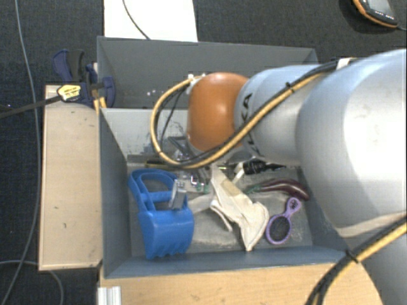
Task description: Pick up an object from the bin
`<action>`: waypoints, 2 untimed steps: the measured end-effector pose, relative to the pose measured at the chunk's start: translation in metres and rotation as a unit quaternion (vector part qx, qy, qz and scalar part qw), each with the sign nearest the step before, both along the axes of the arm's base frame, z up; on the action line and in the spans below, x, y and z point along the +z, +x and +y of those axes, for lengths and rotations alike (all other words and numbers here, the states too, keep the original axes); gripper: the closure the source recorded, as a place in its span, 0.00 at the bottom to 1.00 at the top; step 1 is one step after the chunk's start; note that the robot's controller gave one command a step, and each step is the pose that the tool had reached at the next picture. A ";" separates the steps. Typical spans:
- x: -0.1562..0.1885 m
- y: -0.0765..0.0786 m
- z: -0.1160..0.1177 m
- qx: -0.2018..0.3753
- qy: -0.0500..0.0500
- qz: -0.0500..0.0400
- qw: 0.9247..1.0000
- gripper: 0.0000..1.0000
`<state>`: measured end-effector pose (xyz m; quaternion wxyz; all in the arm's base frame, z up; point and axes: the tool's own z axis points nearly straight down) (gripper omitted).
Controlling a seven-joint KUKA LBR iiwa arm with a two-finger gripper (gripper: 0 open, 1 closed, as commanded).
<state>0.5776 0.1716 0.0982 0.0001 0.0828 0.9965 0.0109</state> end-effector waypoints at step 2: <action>0.003 -0.005 -0.008 0.000 -0.001 0.013 1.000 1.00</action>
Offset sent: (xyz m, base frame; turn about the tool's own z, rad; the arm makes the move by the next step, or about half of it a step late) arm -0.0002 -0.0101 0.0022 0.0016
